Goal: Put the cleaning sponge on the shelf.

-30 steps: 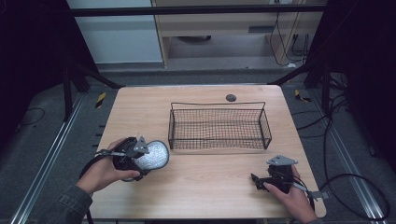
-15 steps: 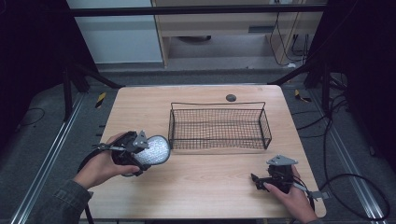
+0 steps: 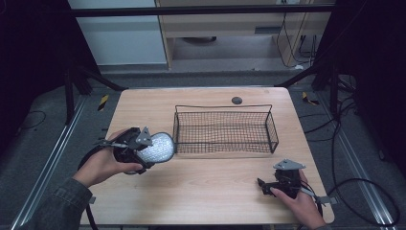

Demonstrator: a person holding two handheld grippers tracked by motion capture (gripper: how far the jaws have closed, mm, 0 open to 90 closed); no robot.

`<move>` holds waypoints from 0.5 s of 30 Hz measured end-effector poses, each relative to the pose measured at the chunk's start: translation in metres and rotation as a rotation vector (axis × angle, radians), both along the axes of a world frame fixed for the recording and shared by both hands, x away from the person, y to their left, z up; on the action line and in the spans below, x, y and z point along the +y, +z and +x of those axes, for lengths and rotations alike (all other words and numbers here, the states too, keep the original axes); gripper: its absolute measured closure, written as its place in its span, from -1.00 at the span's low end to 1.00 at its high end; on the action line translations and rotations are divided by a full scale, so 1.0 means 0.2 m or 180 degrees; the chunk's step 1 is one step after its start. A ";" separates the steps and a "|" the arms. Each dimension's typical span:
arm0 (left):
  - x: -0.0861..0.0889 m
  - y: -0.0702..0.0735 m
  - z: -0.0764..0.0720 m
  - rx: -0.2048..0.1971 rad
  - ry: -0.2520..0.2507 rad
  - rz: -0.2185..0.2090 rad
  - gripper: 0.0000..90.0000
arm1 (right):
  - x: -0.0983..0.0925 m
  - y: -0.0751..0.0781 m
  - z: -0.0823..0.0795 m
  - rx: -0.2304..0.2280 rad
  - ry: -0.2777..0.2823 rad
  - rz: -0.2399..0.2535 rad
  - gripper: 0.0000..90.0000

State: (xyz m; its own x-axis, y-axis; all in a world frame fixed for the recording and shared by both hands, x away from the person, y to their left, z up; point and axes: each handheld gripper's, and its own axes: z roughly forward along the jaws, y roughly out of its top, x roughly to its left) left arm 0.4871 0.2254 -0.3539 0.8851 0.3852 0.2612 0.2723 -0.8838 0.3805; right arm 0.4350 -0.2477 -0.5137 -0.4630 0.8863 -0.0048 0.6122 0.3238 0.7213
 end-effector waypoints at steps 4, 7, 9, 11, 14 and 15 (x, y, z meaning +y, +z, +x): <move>0.00 0.01 0.01 -0.0013 -0.0021 0.0020 -0.72 | 0.00 0.00 0.00 -0.0003 0.0003 0.0002 -0.99; -0.01 0.02 0.02 -0.0030 -0.0020 0.0027 -0.72 | 0.00 0.00 0.00 -0.0001 0.0003 -0.0001 -0.99; -0.01 0.02 0.03 -0.0027 -0.0025 0.0023 -0.72 | 0.00 0.00 0.00 0.0000 0.0001 -0.0001 -0.99; -0.01 0.03 0.04 -0.0032 -0.0023 0.0026 -0.72 | 0.00 0.00 0.00 0.0001 0.0001 0.0000 -0.99; -0.02 0.04 0.05 -0.0054 -0.0028 0.0023 -0.72 | 0.00 0.00 0.00 -0.0001 0.0003 -0.0001 -0.99; -0.03 0.04 0.05 -0.0055 -0.0020 0.0025 -0.72 | 0.00 0.00 0.00 0.0000 0.0001 -0.0001 -0.99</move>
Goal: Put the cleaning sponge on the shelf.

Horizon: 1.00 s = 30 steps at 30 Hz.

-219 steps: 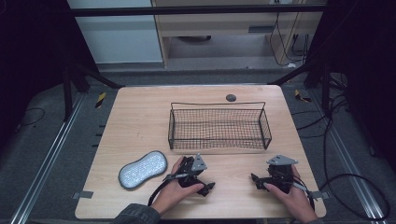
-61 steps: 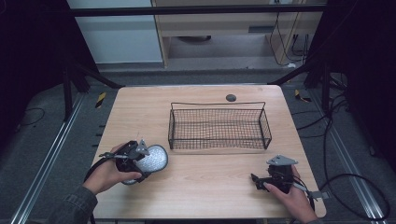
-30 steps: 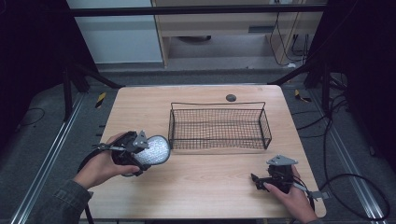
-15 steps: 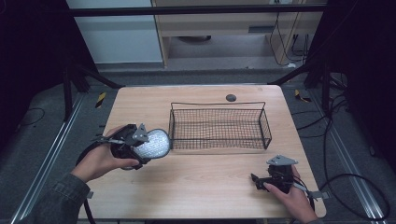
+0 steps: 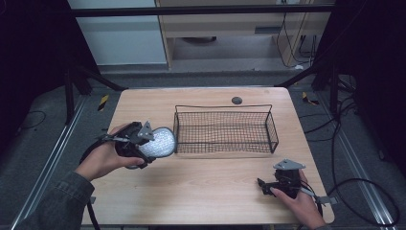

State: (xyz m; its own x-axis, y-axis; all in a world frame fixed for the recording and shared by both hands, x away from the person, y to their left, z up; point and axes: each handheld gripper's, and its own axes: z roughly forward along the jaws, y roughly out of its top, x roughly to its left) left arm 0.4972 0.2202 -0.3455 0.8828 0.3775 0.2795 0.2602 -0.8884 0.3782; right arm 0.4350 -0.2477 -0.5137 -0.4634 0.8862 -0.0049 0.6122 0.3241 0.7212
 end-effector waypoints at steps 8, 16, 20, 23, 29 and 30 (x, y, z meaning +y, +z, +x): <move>-0.03 0.02 0.03 -0.0057 -0.0019 0.0001 -0.72 | 0.00 0.00 0.00 0.0000 0.0001 0.0001 -0.99; -0.09 0.02 0.08 -0.0100 -0.0026 0.0010 -0.72 | 0.00 0.00 0.00 0.0000 0.0004 0.0000 -0.99; -0.13 0.02 0.13 -0.0134 -0.0026 0.0020 -0.72 | 0.00 0.00 0.00 -0.0005 0.0011 -0.0009 -0.99; -0.16 0.02 0.17 -0.0151 -0.0022 -0.0005 -0.72 | 0.00 0.00 0.00 0.0000 0.0005 -0.0005 -0.99; -0.22 0.01 0.24 -0.0172 -0.0054 0.0030 -0.72 | 0.00 0.00 0.00 -0.0003 0.0011 -0.0009 -0.99; -0.23 0.01 0.24 -0.0187 -0.0061 0.0027 -0.72 | 0.00 0.00 0.00 -0.0003 0.0011 -0.0009 -0.99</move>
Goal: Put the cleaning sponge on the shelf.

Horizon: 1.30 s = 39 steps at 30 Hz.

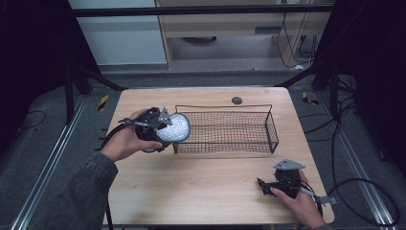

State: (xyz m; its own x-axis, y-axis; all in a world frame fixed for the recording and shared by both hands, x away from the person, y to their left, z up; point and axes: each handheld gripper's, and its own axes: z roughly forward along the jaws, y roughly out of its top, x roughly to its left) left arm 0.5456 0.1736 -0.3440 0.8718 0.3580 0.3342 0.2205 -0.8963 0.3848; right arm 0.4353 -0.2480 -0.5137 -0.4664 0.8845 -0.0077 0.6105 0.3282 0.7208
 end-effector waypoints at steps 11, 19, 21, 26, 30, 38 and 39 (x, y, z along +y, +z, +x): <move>-0.11 0.00 0.06 -0.0037 -0.0117 -0.0012 -0.72 | 0.00 0.00 0.00 -0.0004 0.0001 0.0005 -0.99; -0.19 0.03 0.07 -0.0091 -0.0167 -0.0004 -0.72 | 0.00 0.00 0.00 -0.0004 0.0002 0.0005 -0.99; -0.20 0.04 0.08 -0.0099 -0.0179 -0.0008 -0.72 | 0.00 0.00 0.00 -0.0004 0.0003 0.0005 -0.99; -0.25 0.05 0.10 -0.0133 -0.0203 -0.0022 -0.72 | 0.00 0.00 0.00 -0.0002 0.0002 0.0010 -0.99; -0.28 0.05 0.11 -0.0148 -0.0221 -0.0064 -0.72 | 0.00 0.00 0.00 -0.0002 0.0002 0.0010 -0.99; -0.34 0.02 0.15 -0.0152 -0.0244 -0.0104 -0.72 | 0.00 0.00 0.00 -0.0004 0.0009 0.0004 -0.99; -0.35 0.02 0.15 -0.0145 -0.0253 -0.0090 -0.72 | 0.00 0.00 0.01 -0.0006 0.0011 0.0002 -0.99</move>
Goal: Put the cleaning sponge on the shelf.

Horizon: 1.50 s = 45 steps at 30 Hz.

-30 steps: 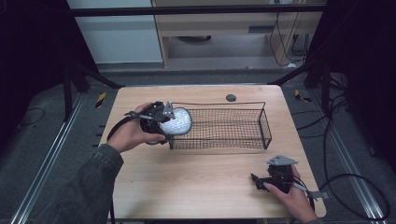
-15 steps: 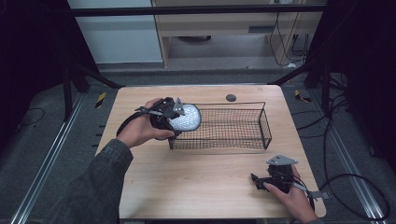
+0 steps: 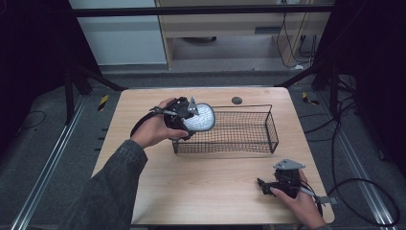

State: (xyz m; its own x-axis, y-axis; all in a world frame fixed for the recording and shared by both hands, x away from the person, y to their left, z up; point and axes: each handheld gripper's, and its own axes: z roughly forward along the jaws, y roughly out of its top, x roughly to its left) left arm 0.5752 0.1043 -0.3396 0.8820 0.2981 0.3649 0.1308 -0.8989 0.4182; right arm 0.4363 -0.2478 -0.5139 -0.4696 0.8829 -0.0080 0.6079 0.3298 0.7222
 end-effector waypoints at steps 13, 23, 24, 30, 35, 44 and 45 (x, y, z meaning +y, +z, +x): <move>-0.11 -0.01 0.02 0.0004 -0.0103 -0.0041 -0.73 | 0.00 0.00 0.00 0.0000 0.0006 0.0001 -0.99; -0.19 -0.06 0.09 -0.0012 -0.0117 -0.0044 -0.73 | 0.00 0.00 0.00 0.0008 0.0002 0.0001 -0.99; -0.19 -0.06 0.09 -0.0012 -0.0117 -0.0044 -0.73 | 0.00 0.00 0.00 0.0008 0.0002 0.0001 -0.99; -0.21 -0.07 0.11 -0.0040 -0.0144 -0.0010 -0.73 | 0.00 0.00 0.00 0.0009 0.0003 0.0004 -0.99; -0.22 -0.08 0.12 -0.0036 -0.0156 -0.0015 -0.73 | 0.00 0.00 0.01 0.0006 0.0002 0.0004 -0.99; -0.20 -0.11 0.14 -0.0017 -0.0123 0.0098 -0.74 | 0.00 0.00 0.01 0.0004 0.0005 -0.0005 -0.99; -0.20 -0.11 0.14 -0.0010 -0.0128 0.0118 -0.74 | 0.00 0.00 0.01 0.0005 0.0004 -0.0004 -0.99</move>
